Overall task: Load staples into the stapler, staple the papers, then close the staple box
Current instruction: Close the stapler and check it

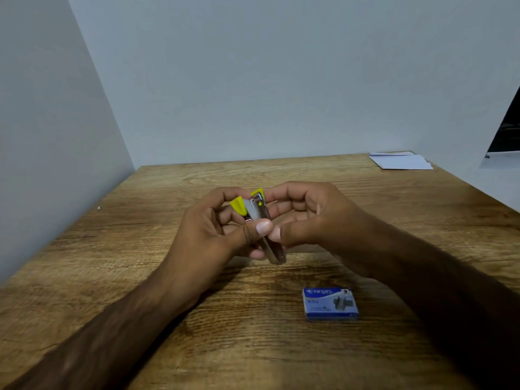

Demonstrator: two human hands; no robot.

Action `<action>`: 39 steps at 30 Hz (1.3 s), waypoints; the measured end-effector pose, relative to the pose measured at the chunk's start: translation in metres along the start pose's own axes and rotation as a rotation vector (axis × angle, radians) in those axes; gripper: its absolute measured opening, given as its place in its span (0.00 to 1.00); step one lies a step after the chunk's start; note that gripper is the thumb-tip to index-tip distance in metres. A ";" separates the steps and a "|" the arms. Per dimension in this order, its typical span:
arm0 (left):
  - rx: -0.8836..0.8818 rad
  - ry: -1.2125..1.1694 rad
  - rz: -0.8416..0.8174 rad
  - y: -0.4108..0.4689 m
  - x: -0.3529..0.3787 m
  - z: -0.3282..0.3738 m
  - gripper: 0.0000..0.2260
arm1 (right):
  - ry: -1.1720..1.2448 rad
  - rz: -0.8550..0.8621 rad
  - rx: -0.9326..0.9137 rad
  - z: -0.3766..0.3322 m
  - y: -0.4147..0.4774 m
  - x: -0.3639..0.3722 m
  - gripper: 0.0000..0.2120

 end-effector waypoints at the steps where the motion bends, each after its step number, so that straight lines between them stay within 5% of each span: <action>1: -0.013 -0.013 -0.011 0.000 -0.001 -0.001 0.19 | 0.012 0.012 0.010 0.002 0.000 0.001 0.23; 11: -0.056 0.050 -0.041 0.002 -0.003 -0.004 0.22 | -0.073 -0.052 0.070 0.009 -0.001 0.010 0.38; 15: 0.053 0.269 0.006 0.001 -0.009 -0.005 0.27 | -0.171 -0.157 -0.030 0.010 -0.001 0.015 0.30; 20: 0.038 0.455 0.007 0.004 -0.018 -0.004 0.34 | -0.342 -0.081 -0.104 0.010 0.005 0.005 0.23; 27: 0.127 0.614 -0.168 0.003 -0.024 -0.002 0.17 | -0.435 -0.146 -0.126 0.008 0.005 -0.003 0.17; 39: 0.204 0.882 -0.424 0.014 -0.020 0.012 0.19 | -0.528 -0.334 -0.106 0.006 0.017 -0.013 0.19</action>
Point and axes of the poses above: each hand's wrist, its own y-axis towards the middle knuckle, its own x-axis out of the palm, z = x × y, the point moved 1 cm from there along y, towards the middle knuckle, and after that the axes turned 13 degrees about z, right-handed, at the moved point
